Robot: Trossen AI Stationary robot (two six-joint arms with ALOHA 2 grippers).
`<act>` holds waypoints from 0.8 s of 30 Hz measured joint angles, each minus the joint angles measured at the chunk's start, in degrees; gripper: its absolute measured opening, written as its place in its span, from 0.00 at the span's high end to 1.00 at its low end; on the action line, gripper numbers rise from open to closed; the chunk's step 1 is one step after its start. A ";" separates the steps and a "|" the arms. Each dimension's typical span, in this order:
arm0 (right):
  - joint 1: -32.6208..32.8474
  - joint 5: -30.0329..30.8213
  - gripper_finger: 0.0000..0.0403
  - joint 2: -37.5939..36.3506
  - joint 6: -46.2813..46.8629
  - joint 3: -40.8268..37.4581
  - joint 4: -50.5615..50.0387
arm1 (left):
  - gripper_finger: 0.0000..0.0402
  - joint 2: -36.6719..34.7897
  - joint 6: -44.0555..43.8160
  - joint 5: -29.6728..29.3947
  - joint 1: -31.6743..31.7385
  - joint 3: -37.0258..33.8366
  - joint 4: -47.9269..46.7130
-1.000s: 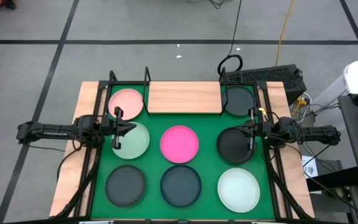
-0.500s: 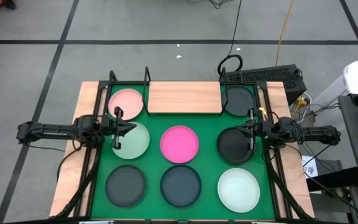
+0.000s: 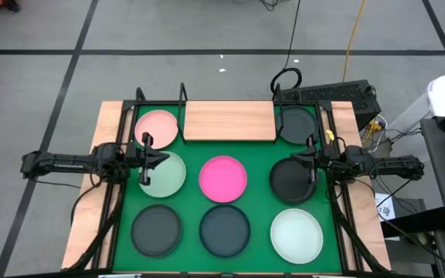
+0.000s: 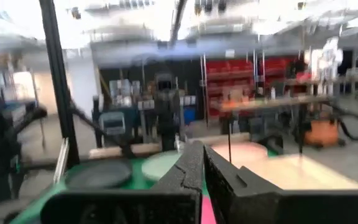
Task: Place and stack plates onto a shelf
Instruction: Put the top dark blue plate on the shelf
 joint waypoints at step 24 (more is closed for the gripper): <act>-0.86 17.81 0.99 18.86 -7.93 12.06 -15.24 | 0.96 -0.02 0.00 0.02 0.01 -0.01 -0.05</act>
